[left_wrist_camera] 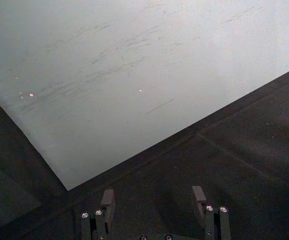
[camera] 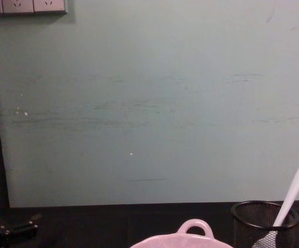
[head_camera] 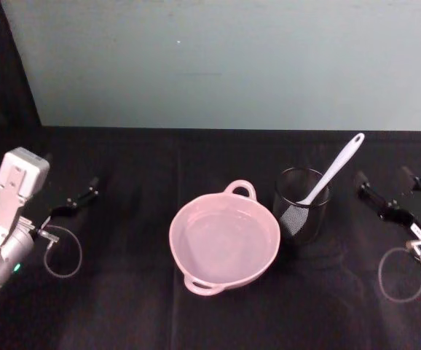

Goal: Use the one hand to pick up the spoon and stir the clear water in the bowl.

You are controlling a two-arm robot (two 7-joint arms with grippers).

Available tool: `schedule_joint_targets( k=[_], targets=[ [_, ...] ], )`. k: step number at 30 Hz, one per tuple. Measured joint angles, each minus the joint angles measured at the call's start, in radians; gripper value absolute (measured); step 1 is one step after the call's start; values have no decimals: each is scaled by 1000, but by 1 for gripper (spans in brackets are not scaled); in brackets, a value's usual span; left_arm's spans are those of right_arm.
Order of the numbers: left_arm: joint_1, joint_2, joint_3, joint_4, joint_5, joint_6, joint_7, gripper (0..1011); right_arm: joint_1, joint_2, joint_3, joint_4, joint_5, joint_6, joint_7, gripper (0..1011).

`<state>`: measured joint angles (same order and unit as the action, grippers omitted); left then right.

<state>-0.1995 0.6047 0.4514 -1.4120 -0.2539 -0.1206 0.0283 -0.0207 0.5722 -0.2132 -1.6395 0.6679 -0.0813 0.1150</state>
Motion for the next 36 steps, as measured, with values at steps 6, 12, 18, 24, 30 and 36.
schedule_joint_targets(
  k=[6,12,18,24,30,36],
  targets=[
    [0,0,0,0,0,0,0,1005,72,-70,18,61,154,100,88,1003],
    [0,0,0,0,0,0,0,1005,151,-128,29,138,272,191,142,1002],
    [0,0,0,0,0,0,0,1005,212,-167,52,204,430,298,163,1003],
    [0,0,0,0,0,0,0,1005,254,-173,45,257,481,320,204,1002],
    [0,0,0,0,0,0,0,1005,259,-162,29,268,481,296,223,948],
    [0,0,0,0,0,0,0,1005,260,-143,9,271,475,280,224,823]
  ],
)
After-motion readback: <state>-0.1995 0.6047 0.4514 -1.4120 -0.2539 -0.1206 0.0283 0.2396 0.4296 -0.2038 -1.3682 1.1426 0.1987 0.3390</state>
